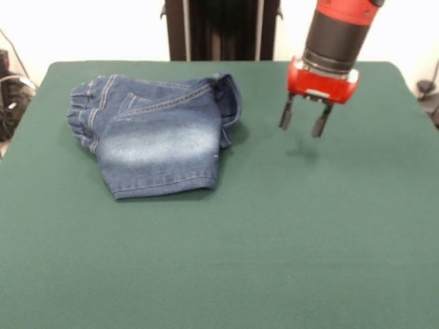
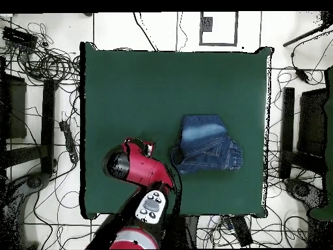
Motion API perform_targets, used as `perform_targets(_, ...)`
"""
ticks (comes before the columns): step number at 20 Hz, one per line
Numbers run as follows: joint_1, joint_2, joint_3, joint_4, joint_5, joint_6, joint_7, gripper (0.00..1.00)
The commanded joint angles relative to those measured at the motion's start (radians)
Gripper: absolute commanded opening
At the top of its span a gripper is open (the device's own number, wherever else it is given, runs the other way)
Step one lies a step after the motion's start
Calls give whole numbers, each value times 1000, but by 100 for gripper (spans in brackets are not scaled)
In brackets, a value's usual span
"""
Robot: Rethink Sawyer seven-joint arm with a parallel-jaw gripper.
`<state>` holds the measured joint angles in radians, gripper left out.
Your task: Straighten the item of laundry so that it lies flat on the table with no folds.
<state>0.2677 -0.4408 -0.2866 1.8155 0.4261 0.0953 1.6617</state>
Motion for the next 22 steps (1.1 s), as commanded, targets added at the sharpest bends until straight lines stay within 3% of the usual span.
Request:
perform_targets(1, -180, -211, 60, 173, -108, 63, 78, 100)
perform_targets(8, -407, -306, 205, 212, -254, 95, -9, 100)
perform_targets(14, -422, -305, 204, 213, -333, 115, 34, 100)
perform_targets(18, -488, -269, 292, 259, -398, -2, 64, 100)
perform_targets(22, -462, -241, 292, 242, -455, -32, 73, 100)
